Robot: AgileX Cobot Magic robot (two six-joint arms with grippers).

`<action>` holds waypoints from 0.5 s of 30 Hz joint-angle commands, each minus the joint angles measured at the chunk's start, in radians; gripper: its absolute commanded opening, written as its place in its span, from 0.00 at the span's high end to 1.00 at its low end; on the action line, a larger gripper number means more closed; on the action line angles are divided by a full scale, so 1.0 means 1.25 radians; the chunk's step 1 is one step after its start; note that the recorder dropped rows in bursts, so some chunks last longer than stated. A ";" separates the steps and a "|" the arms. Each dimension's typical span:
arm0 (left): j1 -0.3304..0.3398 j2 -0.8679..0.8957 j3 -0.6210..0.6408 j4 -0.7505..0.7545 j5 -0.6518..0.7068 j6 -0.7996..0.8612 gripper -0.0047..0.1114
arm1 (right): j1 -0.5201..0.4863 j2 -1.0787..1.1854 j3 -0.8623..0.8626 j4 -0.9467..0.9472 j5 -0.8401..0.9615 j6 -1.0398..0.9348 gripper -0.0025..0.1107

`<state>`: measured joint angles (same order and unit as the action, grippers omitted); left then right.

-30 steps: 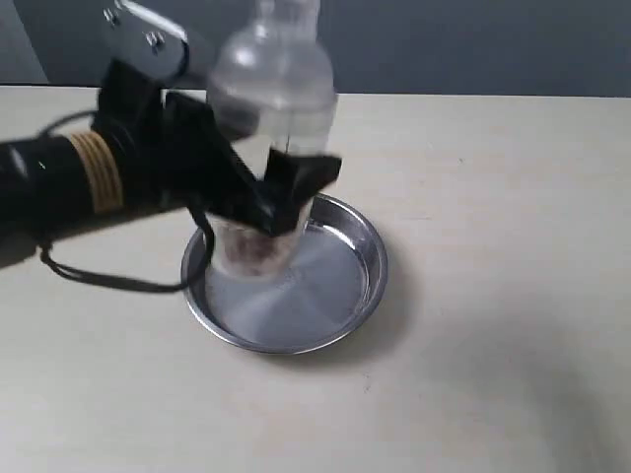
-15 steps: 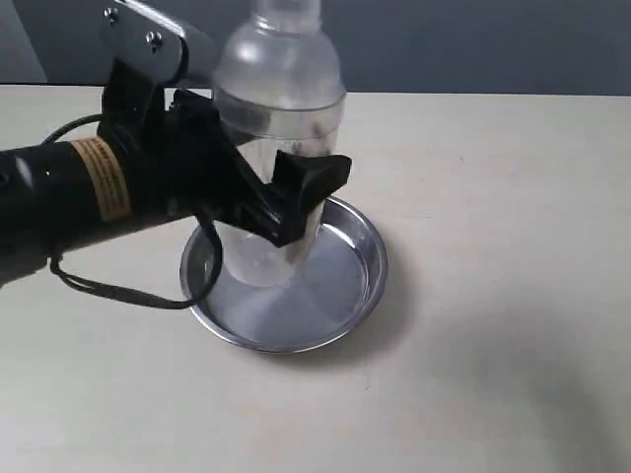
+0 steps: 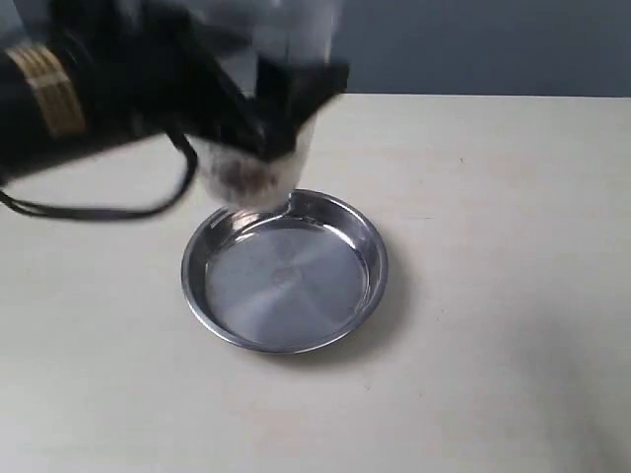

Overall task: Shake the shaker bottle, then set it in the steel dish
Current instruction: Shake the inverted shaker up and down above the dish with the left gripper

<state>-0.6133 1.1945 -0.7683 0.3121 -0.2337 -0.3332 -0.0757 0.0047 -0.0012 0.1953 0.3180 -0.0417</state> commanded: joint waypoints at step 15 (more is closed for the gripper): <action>-0.007 0.102 0.063 -0.074 -0.059 0.017 0.96 | -0.002 -0.004 0.001 -0.002 -0.009 -0.001 0.99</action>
<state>-0.6148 1.2882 -0.7098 0.2404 -0.3275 -0.2984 -0.0757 0.0047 -0.0012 0.1953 0.3180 -0.0417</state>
